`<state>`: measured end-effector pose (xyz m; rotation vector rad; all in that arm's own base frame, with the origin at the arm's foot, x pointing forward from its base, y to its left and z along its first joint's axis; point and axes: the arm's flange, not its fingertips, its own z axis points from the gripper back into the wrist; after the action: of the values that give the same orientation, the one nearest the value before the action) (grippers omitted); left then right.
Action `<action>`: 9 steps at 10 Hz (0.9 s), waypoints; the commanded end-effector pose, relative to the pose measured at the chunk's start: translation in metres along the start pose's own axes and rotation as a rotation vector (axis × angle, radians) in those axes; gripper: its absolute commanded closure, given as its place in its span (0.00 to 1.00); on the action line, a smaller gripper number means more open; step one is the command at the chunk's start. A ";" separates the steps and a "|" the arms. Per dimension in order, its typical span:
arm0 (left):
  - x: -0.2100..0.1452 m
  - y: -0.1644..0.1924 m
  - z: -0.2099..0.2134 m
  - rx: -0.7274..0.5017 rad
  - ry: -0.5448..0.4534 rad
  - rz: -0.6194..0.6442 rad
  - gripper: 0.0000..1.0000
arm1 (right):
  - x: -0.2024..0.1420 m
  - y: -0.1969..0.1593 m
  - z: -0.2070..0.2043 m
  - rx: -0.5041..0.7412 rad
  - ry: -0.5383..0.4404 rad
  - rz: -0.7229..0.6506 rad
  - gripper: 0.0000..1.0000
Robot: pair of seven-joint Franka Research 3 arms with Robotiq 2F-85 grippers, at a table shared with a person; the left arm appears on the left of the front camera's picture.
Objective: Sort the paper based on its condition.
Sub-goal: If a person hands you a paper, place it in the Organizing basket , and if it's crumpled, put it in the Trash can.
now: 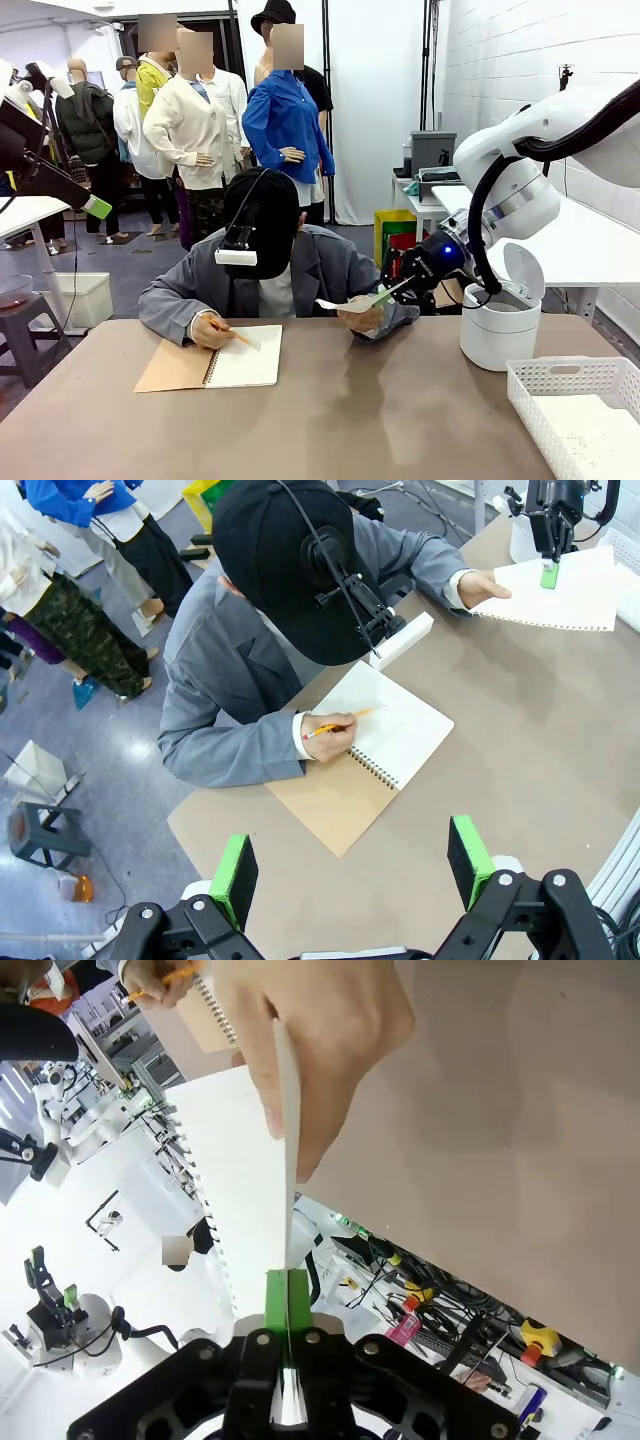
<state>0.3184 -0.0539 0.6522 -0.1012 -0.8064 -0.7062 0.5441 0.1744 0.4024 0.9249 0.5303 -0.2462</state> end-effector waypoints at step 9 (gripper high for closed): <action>0.000 0.001 0.000 0.002 -0.002 0.001 0.00 | -0.127 -0.015 0.044 -0.323 -0.019 0.390 1.00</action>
<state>0.3185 -0.0539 0.6521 -0.1012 -0.8062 -0.7062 0.4616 0.1417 0.4883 0.7399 0.3964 0.1157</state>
